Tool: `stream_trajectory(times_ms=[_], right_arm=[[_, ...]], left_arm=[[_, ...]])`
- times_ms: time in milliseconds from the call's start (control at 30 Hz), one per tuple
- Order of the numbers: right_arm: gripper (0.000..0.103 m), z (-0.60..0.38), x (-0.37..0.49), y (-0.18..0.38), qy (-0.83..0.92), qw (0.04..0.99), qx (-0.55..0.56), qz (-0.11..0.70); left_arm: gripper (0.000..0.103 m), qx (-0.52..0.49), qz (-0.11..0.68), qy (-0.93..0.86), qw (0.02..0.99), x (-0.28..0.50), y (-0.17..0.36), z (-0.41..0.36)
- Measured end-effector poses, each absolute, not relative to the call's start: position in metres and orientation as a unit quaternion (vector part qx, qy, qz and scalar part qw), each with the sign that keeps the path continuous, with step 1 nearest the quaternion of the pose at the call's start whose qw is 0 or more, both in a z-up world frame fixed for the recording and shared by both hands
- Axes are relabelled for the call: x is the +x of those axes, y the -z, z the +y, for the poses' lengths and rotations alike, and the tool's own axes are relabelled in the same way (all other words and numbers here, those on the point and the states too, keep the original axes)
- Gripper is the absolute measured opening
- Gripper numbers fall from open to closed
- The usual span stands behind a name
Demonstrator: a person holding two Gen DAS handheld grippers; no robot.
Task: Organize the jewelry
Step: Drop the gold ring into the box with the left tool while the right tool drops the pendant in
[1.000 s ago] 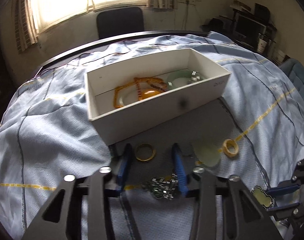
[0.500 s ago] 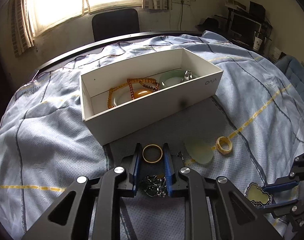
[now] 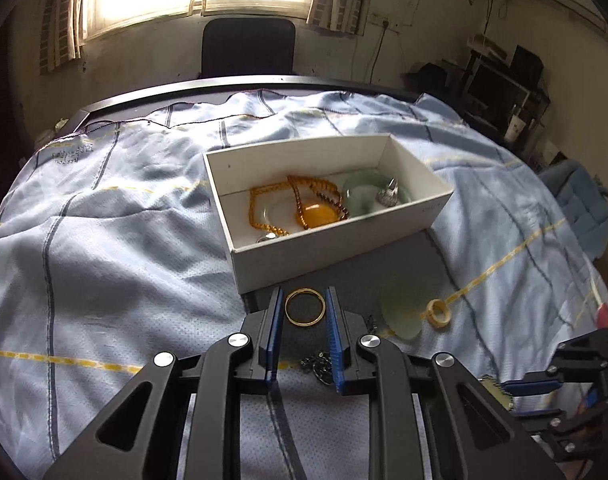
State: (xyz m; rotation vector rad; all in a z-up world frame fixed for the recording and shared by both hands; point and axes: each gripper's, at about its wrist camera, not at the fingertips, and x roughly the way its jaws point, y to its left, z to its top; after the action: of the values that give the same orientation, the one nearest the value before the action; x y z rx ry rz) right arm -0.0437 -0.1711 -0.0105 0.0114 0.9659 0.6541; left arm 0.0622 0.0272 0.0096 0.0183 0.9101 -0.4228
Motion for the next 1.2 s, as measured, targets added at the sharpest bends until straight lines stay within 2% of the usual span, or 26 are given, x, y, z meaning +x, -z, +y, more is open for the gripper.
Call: stream_trajectory(times_ms=[667,1000,1200], right_arm=[[0.021,-0.165,-0.059,-0.007,-0.281,0.857,-0.007,0.432],[0.021,-0.179,0.016,-0.060,-0.236,0.881,0.012,0.409],[0.021,-0.167,0.080,-0.065,-0.219,0.872,0.025,0.437]], left_arm=[[0.021,0.014,0.437,0.194,0.878,0.013,-0.041,0.023],[0.021,0.000,0.439,0.148,0.886,0.077,-0.068,0.016],[0.021,0.016,0.483,0.108,0.869,0.128,-0.057,0.003]])
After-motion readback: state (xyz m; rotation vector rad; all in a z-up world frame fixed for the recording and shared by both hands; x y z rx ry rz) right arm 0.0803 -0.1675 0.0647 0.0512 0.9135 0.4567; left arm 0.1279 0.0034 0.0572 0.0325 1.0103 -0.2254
